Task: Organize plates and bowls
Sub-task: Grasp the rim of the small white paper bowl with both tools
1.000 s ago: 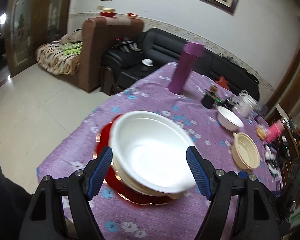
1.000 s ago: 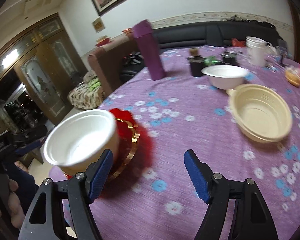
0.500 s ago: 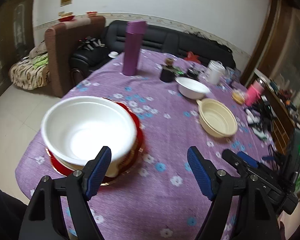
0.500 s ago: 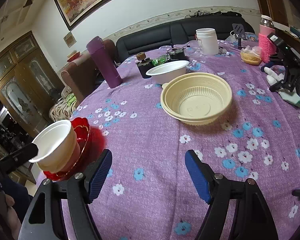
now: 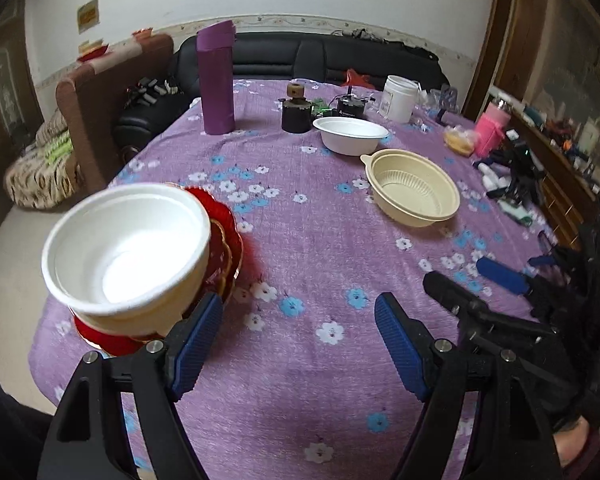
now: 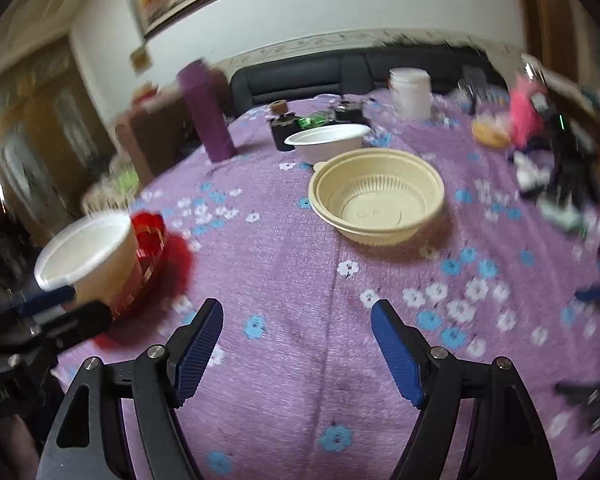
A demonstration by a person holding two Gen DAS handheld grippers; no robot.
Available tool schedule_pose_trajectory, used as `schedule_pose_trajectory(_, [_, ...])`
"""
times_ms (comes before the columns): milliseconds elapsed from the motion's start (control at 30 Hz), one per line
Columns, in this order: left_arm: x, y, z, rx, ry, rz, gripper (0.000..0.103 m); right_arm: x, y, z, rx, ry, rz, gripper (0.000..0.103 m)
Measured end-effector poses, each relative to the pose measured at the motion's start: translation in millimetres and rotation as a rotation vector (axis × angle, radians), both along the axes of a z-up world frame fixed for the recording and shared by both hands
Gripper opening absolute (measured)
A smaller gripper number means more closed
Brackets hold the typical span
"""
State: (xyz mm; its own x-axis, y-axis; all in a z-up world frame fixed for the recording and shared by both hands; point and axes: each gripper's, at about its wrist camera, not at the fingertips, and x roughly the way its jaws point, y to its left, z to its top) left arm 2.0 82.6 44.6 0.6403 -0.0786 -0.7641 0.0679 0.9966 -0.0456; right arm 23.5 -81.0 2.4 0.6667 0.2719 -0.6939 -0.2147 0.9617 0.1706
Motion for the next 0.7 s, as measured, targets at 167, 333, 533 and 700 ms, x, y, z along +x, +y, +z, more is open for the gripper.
schedule_pose_trajectory(167, [4.6, 28.6, 24.2, -0.155, -0.053, 0.05, 0.086, 17.9, -29.1, 47.1, 0.231, -0.043, 0.044, 0.085])
schedule_pose_trajectory(333, [27.2, 29.6, 18.9, -0.123, -0.001, 0.057, 0.086, 47.5, -75.0, 44.6, 0.371, -0.013, -0.073, 0.094])
schedule_pose_trajectory(533, [61.1, 32.3, 35.8, -0.229, 0.077, -0.003, 0.086, 76.5, -80.4, 20.4, 0.322, 0.078, -0.103, 0.094])
schedule_pose_trajectory(700, [107.1, 31.1, 69.6, -0.269, 0.109, -0.013, 0.086, 107.9, -90.9, 30.4, 0.264, 0.061, -0.142, 0.094])
